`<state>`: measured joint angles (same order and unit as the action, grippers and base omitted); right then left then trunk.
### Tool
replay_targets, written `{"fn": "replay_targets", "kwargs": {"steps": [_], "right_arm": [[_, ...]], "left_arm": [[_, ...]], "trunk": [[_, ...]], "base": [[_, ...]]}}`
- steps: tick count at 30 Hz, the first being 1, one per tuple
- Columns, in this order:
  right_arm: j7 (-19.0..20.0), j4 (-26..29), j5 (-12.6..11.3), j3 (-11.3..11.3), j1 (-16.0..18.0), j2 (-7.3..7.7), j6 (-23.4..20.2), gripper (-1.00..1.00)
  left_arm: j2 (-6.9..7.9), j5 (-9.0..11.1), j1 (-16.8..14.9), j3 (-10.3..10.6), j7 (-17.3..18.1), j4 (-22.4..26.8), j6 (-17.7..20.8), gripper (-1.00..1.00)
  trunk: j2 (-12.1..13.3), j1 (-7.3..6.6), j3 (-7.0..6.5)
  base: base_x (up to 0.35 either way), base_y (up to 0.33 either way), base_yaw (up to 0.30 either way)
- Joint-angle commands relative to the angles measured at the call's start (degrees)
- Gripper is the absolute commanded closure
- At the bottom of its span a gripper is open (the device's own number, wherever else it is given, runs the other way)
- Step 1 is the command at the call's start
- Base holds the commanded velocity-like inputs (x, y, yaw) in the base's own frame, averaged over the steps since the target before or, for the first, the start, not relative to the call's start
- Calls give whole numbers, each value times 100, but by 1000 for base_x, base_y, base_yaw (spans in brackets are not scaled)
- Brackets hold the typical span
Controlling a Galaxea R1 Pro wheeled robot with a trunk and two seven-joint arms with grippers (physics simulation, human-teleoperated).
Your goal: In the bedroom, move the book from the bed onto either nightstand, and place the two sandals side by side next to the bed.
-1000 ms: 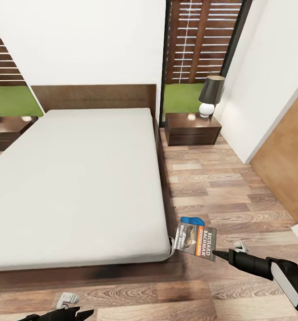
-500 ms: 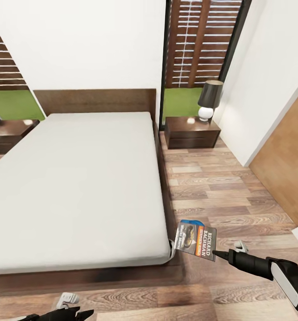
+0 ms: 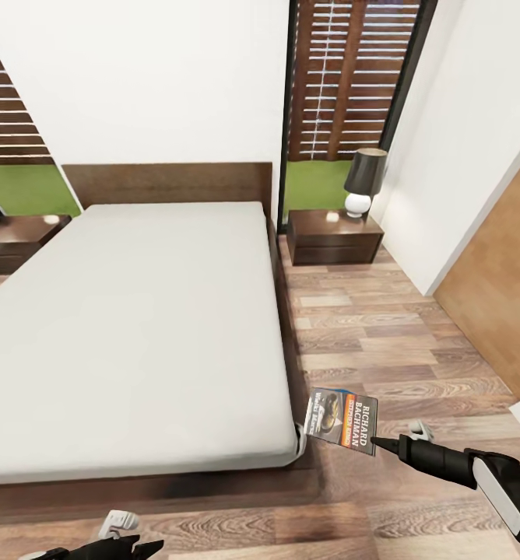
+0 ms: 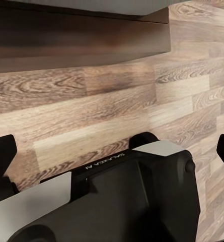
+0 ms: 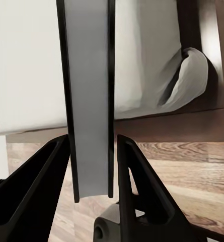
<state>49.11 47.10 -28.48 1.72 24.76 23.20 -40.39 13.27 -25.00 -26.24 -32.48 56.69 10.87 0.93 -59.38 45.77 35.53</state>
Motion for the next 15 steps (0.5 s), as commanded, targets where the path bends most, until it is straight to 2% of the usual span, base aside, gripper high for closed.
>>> {"fn": "replay_targets", "kwargs": {"steps": [1,15], "right_arm": [[5,0,-13,5,2,0,-30,100],[3,0,-11,4,2,0,-30,100]], "left_arm": [[-4,-49,-4,-48,27,3,10,-100],[-9,-49,-4,-48,27,3,8,-100]], "trunk": [[-3,0,-5],[-3,0,-132]], "base": [[0,0,0],[0,0,0]]}}
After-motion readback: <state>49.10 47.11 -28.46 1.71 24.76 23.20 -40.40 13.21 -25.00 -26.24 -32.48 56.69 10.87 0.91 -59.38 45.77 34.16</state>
